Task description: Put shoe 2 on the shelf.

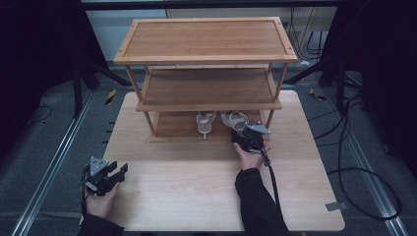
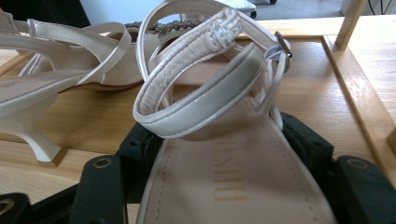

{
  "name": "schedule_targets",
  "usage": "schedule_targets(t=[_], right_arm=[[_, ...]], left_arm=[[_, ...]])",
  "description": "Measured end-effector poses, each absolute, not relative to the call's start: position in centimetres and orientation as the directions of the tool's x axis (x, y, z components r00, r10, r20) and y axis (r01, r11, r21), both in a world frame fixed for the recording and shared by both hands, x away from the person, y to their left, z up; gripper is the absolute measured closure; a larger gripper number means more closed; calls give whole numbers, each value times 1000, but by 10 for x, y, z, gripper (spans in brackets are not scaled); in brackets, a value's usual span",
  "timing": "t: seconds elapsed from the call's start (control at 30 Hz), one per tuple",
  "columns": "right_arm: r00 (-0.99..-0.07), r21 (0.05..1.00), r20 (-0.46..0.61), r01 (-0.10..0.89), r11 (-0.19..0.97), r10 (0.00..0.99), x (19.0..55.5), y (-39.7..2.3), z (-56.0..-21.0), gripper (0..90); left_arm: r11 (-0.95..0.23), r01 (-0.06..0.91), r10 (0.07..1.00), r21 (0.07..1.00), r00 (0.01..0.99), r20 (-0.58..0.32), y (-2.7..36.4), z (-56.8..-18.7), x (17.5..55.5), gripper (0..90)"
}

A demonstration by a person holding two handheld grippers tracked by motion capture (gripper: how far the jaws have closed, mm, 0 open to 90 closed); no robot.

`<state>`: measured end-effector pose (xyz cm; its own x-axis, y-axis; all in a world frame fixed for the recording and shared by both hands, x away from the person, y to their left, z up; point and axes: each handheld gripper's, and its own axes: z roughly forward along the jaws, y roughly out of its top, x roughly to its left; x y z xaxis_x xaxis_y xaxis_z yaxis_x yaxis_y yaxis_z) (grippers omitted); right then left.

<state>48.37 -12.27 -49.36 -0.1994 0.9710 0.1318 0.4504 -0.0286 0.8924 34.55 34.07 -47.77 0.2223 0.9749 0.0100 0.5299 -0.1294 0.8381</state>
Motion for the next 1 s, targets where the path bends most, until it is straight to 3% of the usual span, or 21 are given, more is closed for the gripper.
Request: schedule_targets(t=[0.37, 0.7, 1.0], right_arm=[[-174, 880, 54, 473, 35, 983, 504, -99, -496, 384], [-147, 866, 68, 499, 15, 987, 511, -91, -493, 379], [-260, 853, 29, 509, 111, 965, 505, -97, -497, 262]], left_arm=[[-129, 525, 975, 841, 224, 9, 342, -478, 345, 537], [-133, 526, 974, 840, 225, 14, 341, -478, 345, 538], [-137, 529, 974, 838, 227, 16, 341, -478, 345, 536]])
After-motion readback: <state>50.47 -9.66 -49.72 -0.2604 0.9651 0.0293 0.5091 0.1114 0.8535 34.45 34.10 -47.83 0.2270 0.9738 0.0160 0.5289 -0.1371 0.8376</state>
